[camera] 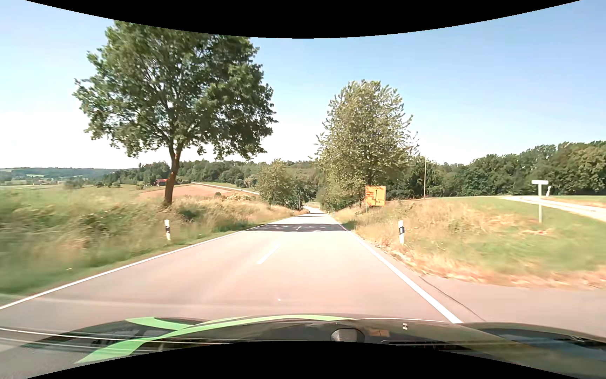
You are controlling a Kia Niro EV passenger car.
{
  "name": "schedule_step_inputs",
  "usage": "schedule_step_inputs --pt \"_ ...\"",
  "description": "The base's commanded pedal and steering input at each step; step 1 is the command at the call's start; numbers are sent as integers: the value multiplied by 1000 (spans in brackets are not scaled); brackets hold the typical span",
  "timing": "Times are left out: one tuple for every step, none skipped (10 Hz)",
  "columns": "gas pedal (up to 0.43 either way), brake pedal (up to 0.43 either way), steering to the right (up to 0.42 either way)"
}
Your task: Follow the waypoints while adhering to traffic rules and regulations
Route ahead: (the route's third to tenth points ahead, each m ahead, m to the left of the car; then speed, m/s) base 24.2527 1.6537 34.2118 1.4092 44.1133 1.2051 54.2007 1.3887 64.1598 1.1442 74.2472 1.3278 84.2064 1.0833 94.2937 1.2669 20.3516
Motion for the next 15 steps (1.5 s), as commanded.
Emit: schedule_step_inputs --pt "157 0 1" --pt "157 0 1" --pt "157 0 2" --pt "169 0 2" --pt "189 0 2" --pt "197 0 2" --pt "197 0 1" --pt "197 0 2" --pt "189 0 1" --pt "177 0 0" --pt "177 0 0" --pt "157 0 0" --pt "157 0 0" --pt "130 0 0" --pt "118 0 0"
